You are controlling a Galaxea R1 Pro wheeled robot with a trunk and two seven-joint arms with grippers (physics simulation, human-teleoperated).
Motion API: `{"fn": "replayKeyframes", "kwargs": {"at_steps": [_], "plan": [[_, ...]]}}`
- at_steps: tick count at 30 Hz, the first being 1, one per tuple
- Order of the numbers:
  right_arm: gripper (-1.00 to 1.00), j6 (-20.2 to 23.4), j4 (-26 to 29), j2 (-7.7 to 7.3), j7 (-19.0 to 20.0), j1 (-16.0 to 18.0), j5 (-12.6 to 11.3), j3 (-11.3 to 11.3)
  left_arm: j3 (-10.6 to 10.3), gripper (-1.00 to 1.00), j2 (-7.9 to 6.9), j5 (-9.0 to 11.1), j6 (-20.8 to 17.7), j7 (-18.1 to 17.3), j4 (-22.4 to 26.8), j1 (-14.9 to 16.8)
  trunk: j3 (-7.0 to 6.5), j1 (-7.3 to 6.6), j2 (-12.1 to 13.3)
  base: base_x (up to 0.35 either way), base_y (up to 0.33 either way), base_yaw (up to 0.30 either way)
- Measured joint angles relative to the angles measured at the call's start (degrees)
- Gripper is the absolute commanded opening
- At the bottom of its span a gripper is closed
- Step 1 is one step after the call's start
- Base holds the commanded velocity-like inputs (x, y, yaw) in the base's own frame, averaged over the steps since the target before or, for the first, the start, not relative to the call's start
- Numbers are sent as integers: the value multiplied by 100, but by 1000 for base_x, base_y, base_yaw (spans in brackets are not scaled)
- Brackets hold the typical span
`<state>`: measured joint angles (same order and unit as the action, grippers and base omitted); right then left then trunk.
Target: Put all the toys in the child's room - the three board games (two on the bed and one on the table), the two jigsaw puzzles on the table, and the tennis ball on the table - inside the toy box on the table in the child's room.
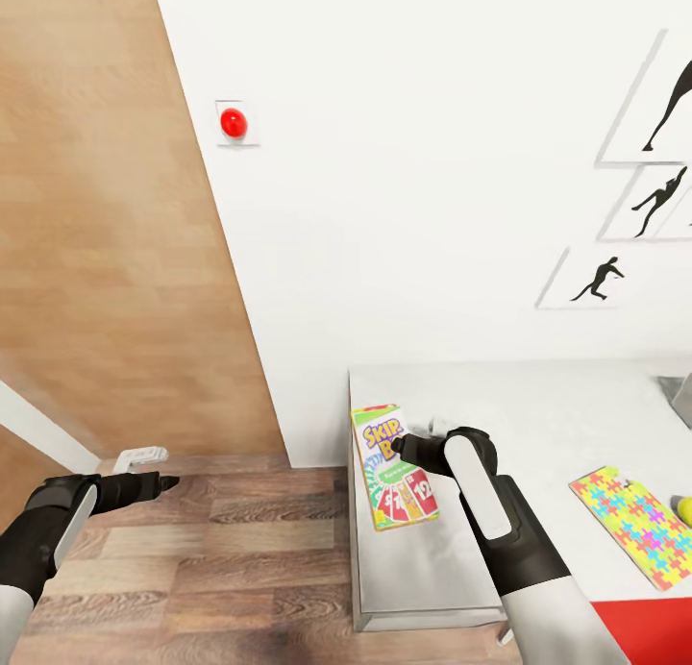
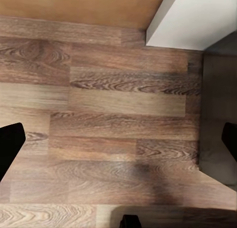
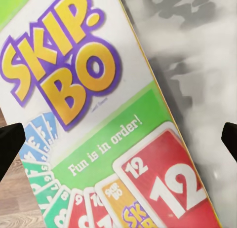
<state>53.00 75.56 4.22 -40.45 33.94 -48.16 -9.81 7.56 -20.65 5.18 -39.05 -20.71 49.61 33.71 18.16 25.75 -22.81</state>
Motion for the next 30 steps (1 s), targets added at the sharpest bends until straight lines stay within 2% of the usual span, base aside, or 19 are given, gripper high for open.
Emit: {"fn": "replayKeyframes", "kwargs": {"at_steps": [13, 30], "plan": [[100, 6, 6, 0, 6, 0, 0, 1, 0, 100, 0, 0, 0, 2, 0, 0, 6, 0, 0, 0, 0, 0], [100, 6, -11, 0, 9, 2, 0, 1, 0, 100, 0, 0, 8, 1, 0, 0, 150, 0, 0, 0, 0, 0]]}}
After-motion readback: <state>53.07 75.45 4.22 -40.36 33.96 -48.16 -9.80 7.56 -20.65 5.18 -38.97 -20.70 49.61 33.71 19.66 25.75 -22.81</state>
